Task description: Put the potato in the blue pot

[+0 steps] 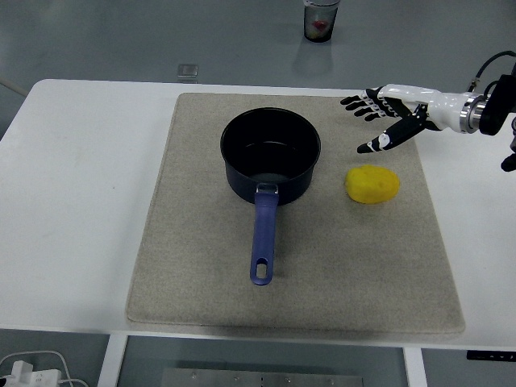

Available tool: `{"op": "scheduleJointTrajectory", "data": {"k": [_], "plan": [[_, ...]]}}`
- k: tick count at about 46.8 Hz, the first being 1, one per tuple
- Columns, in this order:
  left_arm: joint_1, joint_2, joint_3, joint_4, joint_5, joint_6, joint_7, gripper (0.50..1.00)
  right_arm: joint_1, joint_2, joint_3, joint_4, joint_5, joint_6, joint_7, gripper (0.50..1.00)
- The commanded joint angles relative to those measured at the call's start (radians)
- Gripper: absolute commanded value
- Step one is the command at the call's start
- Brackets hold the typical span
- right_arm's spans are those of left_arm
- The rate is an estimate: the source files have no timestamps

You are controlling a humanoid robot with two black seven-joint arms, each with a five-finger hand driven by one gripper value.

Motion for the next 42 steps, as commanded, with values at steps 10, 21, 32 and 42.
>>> {"op": "scheduleJointTrajectory", "data": {"k": [10, 21, 32, 42], "plan": [[0.0, 0.0, 0.0, 0.0, -0.001, 0.0, 0.0, 0.996, -0.001, -0.059, -0.018, 0.054, -0.158, 0.009, 0.0, 0.928], [0.0, 0.0, 0.0, 0.0, -0.001, 0.0, 0.0, 0.996, -0.002, -0.082, -0.06, 0.08, -0.207, 0.012, -0.002, 0.928], [0.0, 0.0, 0.0, 0.0, -0.001, 0.0, 0.0, 0.996, -0.024, -0.088, -0.067, 0.11, -0.222, 0.013, -0.002, 0.928], [0.0, 0.0, 0.0, 0.0, 0.001, 0.0, 0.0, 0.996, -0.061, -0.078, -0.066, 0.11, -0.227, -0.019, -0.002, 0.928]]}}
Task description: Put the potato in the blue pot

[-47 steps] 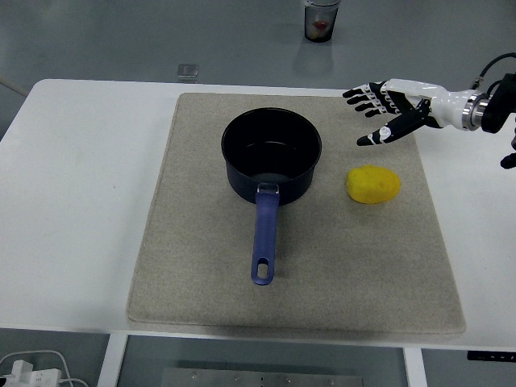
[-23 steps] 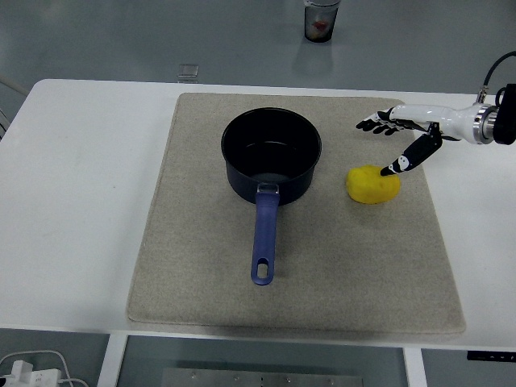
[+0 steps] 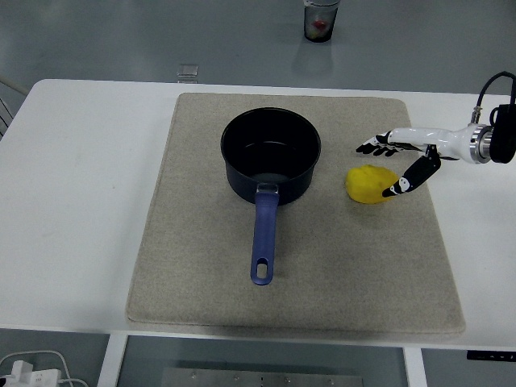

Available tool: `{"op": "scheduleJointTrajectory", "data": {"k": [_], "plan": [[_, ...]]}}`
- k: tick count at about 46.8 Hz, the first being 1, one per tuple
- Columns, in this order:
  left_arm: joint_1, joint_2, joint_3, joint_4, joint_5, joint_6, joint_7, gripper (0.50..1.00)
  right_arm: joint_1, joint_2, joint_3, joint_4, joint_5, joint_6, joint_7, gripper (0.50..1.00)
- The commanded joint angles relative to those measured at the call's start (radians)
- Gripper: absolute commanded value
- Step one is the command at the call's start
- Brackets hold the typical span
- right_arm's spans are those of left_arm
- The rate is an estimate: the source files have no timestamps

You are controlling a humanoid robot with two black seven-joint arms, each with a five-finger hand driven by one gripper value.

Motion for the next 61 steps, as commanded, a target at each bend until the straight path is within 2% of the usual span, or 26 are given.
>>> {"op": "scheduleJointTrajectory", "data": {"k": [1, 9, 21, 36, 43, 48, 61], "plan": [[0.0, 0.0, 0.0, 0.0, 0.0, 0.0, 0.0, 0.996, -0.023, 0.008, 0.001, 0.0, -0.005, -0.025, 0.0, 0.928], [0.0, 0.0, 0.0, 0.0, 0.0, 0.0, 0.0, 0.996, -0.048, 0.017, 0.001, -0.002, -0.014, -0.08, 0.0, 0.928], [0.0, 0.0, 0.0, 0.0, 0.0, 0.0, 0.0, 0.996, -0.057, 0.02, 0.001, -0.008, -0.017, -0.125, 0.0, 0.917], [0.0, 0.0, 0.0, 0.0, 0.0, 0.0, 0.0, 0.996, -0.071, 0.054, 0.004, -0.008, -0.003, -0.142, 0.002, 0.868], [0.0, 0.0, 0.0, 0.0, 0.0, 0.0, 0.0, 0.996, -0.072, 0.058, 0.004, -0.008, -0.003, -0.16, 0.002, 0.789], [0.0, 0.0, 0.0, 0.0, 0.0, 0.0, 0.0, 0.996, -0.072, 0.058, 0.004, -0.008, -0.006, -0.16, 0.002, 0.685], [0.0, 0.0, 0.0, 0.0, 0.001, 0.0, 0.0, 0.996, -0.083, 0.058, 0.002, -0.008, -0.014, -0.16, 0.0, 0.545]]}}
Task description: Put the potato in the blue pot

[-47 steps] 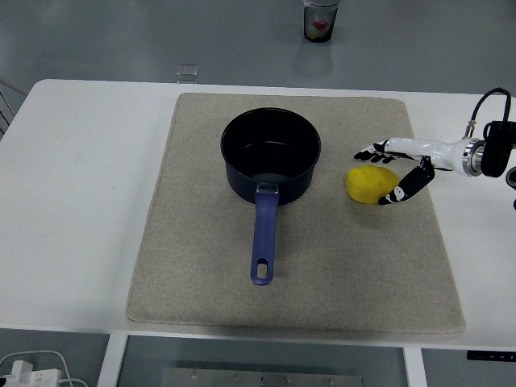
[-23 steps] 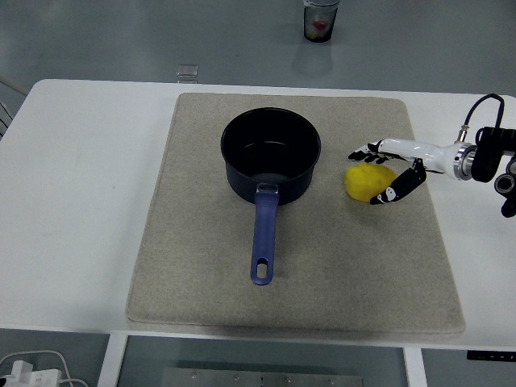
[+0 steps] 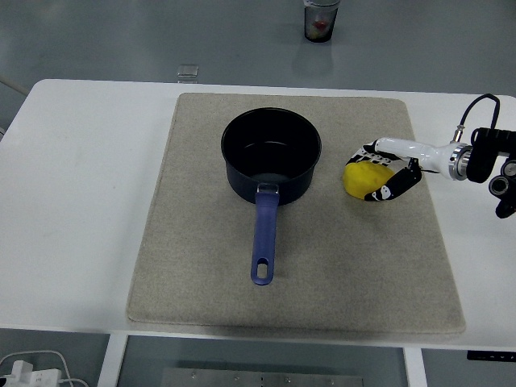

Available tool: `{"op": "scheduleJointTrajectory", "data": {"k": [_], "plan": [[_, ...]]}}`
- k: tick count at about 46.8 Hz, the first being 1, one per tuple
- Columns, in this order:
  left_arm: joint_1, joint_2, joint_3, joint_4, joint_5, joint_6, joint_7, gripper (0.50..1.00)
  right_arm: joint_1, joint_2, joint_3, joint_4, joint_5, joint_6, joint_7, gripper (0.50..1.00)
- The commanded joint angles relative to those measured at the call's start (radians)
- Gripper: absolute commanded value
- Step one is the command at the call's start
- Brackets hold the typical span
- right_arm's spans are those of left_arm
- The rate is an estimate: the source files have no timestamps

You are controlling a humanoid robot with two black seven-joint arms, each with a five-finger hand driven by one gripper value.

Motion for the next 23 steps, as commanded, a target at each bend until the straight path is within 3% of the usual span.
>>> {"op": "scheduleJointTrajectory", "data": {"k": [1, 9, 23], "plan": [[0.0, 0.0, 0.0, 0.0, -0.001, 0.0, 0.0, 0.996, -0.001, 0.0, 0.001, 0.0, 0.0, 0.001, -0.001, 0.541], [0.0, 0.0, 0.0, 0.0, -0.001, 0.0, 0.0, 0.996, 0.003, -0.002, 0.002, 0.0, 0.009, -0.008, 0.0, 0.5], [0.0, 0.0, 0.0, 0.0, -0.001, 0.0, 0.0, 0.996, 0.031, -0.009, 0.016, 0.0, 0.018, -0.005, 0.008, 0.5]]}}
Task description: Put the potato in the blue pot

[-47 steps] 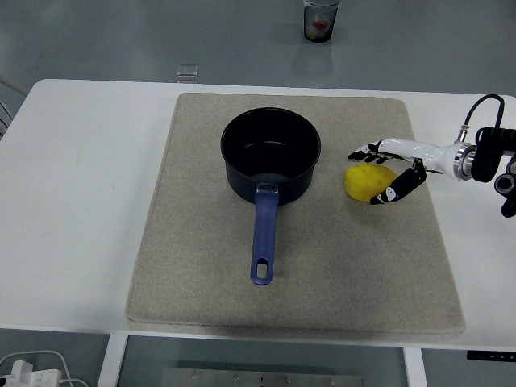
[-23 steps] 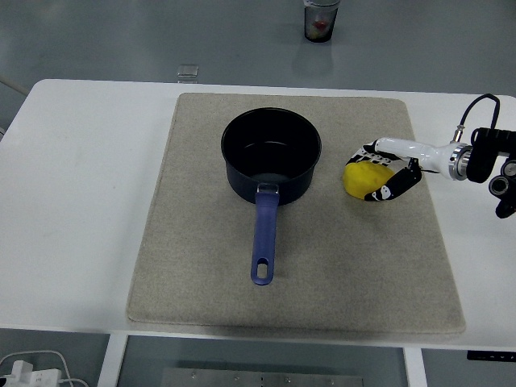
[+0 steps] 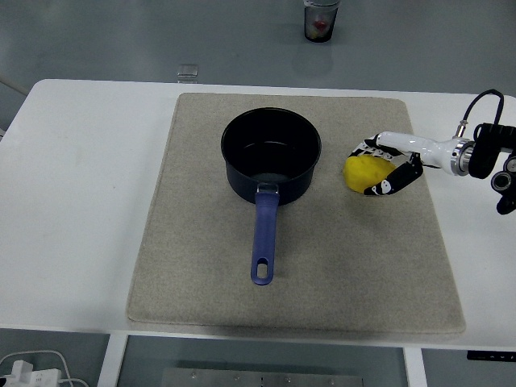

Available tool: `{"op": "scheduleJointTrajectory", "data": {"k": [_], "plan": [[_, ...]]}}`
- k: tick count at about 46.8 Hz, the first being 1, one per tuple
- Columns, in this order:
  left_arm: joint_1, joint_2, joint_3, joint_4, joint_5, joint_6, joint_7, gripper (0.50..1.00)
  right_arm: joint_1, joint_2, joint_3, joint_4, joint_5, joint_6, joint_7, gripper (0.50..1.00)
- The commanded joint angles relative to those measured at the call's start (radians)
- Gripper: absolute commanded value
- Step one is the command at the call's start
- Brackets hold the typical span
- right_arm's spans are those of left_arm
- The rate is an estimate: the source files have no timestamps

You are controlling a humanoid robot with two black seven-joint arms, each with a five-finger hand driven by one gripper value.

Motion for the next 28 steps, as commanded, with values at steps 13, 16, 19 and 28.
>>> {"op": "scheduleJointTrajectory", "data": {"k": [13, 16, 19, 28], "plan": [[0.0, 0.0, 0.0, 0.0, -0.001, 0.0, 0.0, 0.996, 0.082, -0.032, 0.007, 0.0, 0.078, 0.012, 0.039, 0.5], [0.0, 0.0, 0.0, 0.0, -0.001, 0.0, 0.0, 0.996, 0.112, -0.032, 0.005, -0.002, 0.121, 0.013, 0.039, 0.5], [0.0, 0.0, 0.0, 0.0, 0.001, 0.0, 0.0, 0.996, 0.138, -0.03, 0.005, -0.002, 0.163, 0.016, 0.039, 0.5], [0.0, 0.0, 0.0, 0.0, -0.001, 0.0, 0.0, 0.996, 0.197, -0.012, 0.004, -0.014, 0.275, 0.023, 0.039, 0.5]]}}
